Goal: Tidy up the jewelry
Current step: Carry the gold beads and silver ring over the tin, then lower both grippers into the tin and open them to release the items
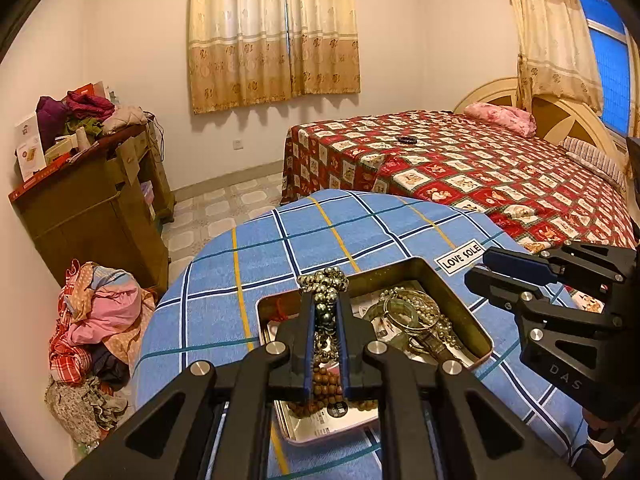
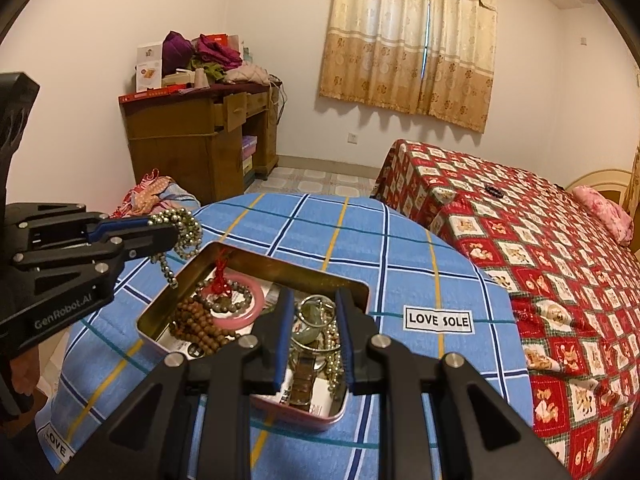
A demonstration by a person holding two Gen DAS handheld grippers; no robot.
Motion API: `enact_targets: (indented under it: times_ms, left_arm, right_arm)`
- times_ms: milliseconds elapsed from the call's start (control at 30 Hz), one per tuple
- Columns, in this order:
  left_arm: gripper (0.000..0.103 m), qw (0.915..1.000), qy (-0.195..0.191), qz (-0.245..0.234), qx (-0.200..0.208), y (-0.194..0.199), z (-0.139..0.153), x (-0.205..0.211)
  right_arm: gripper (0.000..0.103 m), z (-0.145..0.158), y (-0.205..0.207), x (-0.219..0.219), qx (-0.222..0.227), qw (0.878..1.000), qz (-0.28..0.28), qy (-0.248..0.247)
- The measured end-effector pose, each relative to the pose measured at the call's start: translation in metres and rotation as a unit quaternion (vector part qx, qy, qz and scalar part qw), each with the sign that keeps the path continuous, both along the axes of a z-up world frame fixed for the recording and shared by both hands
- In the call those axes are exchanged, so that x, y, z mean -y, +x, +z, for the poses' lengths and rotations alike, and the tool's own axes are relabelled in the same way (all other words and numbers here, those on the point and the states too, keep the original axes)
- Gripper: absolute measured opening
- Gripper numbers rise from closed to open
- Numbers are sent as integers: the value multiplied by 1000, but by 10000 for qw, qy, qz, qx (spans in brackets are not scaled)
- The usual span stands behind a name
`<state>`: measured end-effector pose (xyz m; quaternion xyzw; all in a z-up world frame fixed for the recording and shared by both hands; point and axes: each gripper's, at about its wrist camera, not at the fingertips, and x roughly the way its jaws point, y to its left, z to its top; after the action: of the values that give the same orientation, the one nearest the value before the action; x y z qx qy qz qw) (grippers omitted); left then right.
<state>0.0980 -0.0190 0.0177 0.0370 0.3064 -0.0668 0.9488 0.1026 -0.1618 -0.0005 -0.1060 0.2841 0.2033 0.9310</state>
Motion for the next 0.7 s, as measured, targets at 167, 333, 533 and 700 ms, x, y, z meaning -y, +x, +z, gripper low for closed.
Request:
enact_targets:
  times_ms: [167,333,533,700]
  left_arm:
    - [9,10000,33,29,-71,9,-4,-1]
    - [9,9998,58,65,-173,19,-10,-3]
    - [9,9996,92,77,-244,28,-14,-5]
    - [9,9995,112,69,-291,34,-17,-4]
  right_arm:
    - [22,-2,7,-3,-43,10000,-8,-12]
    - [23,-6,15,-7,-125,9999,-10,-58]
    - [22,-9,22,-12,-178,9998,-16,-99]
    - [22,-13,29,-15,-236,9996,-40,-122]
